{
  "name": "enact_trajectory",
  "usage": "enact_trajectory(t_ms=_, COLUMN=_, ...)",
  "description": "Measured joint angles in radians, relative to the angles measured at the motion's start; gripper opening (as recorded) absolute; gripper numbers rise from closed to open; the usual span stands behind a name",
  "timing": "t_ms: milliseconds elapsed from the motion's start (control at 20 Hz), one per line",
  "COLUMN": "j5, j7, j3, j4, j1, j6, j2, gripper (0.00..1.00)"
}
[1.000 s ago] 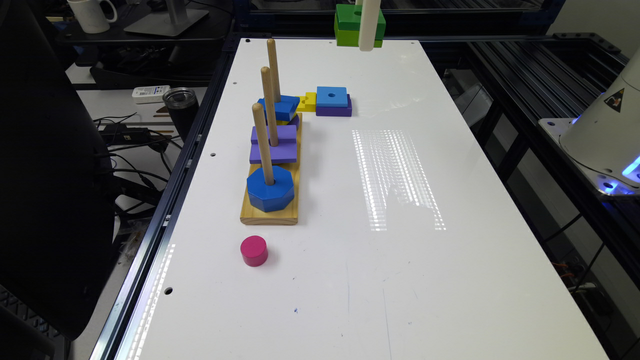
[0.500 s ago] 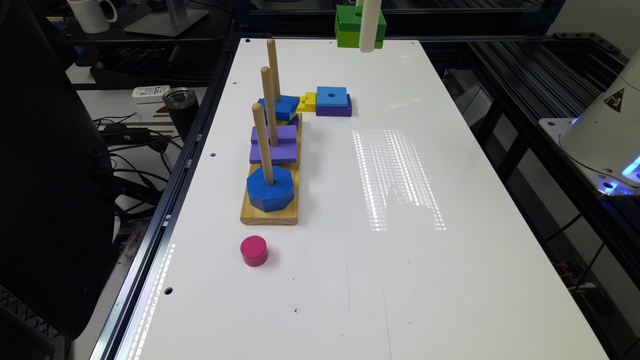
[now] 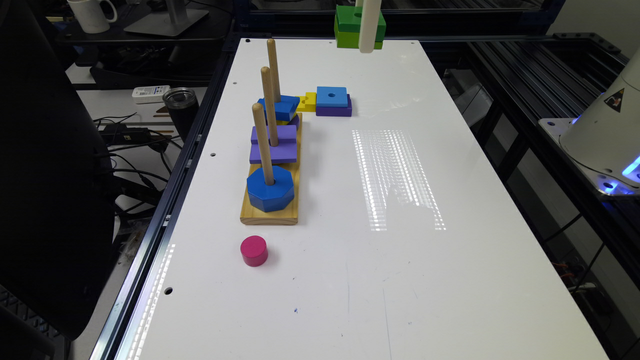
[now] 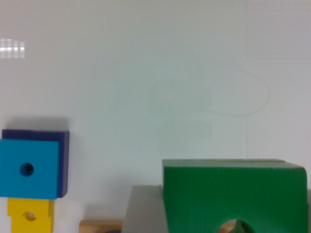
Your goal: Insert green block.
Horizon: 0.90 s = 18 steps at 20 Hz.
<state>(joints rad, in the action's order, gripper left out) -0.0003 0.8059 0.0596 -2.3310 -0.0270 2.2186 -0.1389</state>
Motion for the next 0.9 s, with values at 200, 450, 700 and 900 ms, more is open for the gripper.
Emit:
enact_trajectory(t_ms=200, j5=0.0008, j7=0.005, j3=0.009, j4=0.003, j1=0.000, j6=0.014, j2=0.009, gripper=0.00)
enact_trajectory(t_ms=450, j5=0.0012, j7=0.020, j3=0.026, j4=0.017, j1=0.001, j6=0.034, j2=0.031, gripper=0.00)
enact_trajectory(t_ms=700, j5=0.0013, j7=0.039, j3=0.045, j4=0.061, j1=0.001, j6=0.036, j2=0.072, gripper=0.00)
enact_trajectory(t_ms=900, j5=0.0011, j7=0.054, j3=0.060, j4=0.107, j1=0.001, j6=0.036, j2=0.117, gripper=0.00)
